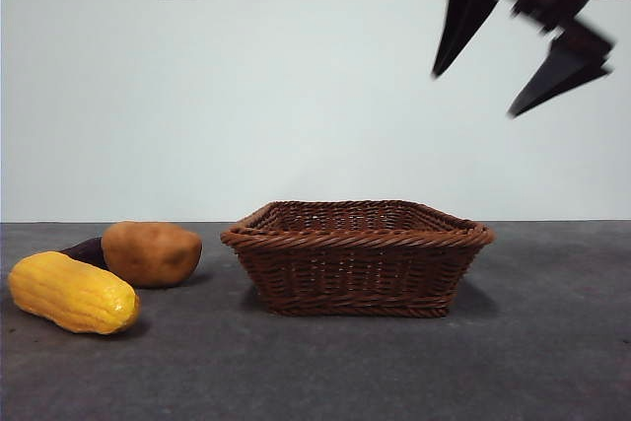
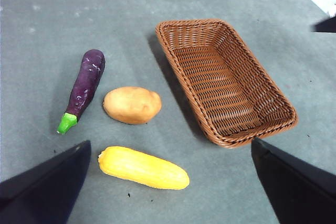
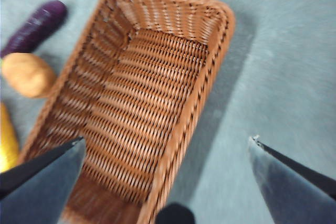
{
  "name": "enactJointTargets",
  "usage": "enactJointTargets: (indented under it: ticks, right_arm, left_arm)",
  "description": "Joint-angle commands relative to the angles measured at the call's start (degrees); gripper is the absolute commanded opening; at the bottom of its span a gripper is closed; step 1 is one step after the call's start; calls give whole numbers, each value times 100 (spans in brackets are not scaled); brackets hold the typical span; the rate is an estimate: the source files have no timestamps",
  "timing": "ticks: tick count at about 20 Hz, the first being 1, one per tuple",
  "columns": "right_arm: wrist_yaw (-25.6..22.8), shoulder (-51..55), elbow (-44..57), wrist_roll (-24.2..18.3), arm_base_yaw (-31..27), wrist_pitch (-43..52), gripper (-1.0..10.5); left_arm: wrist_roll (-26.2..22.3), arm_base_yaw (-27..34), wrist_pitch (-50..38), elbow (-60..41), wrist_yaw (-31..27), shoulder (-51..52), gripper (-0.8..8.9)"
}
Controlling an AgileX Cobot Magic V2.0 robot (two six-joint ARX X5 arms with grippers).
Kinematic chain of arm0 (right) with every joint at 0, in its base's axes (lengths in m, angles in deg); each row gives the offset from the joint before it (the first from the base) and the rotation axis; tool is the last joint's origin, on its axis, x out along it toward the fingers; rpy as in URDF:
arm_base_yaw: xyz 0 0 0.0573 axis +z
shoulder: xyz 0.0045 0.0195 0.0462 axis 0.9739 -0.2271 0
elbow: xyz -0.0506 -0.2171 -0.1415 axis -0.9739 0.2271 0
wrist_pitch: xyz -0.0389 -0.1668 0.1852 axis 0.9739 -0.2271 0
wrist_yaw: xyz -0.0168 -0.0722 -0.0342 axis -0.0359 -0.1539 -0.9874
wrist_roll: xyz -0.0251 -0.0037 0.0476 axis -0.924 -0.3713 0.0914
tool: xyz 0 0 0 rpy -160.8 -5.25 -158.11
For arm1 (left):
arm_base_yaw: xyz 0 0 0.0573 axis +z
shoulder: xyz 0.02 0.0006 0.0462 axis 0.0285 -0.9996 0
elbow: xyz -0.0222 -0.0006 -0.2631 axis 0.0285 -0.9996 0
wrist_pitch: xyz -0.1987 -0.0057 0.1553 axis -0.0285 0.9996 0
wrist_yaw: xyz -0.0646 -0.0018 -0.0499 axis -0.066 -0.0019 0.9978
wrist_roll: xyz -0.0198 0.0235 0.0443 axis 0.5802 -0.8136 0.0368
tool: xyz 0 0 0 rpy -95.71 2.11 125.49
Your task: Help me put the vegetables on the table into the basket
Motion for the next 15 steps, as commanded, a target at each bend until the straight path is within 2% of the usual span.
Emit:
enactJointTargets:
  ticks: [1, 10, 13, 15]
  right_arm:
    - [-17, -664, -358, 46, 94, -11, 566]
    - [-431, -2146, -745, 149, 363, 286, 561]
    - [-468, -2402, -745, 284, 426, 380, 453]
    - [-511, -2551, -743, 343, 461, 431, 435]
  left_arm:
    - [42, -17, -61, 7, 2, -48, 602]
    - [77, -17, -66, 7, -42, -444, 602]
    - [77, -17, -70, 7, -42, -579, 601]
    - [79, -17, -70, 7, -42, -632, 601]
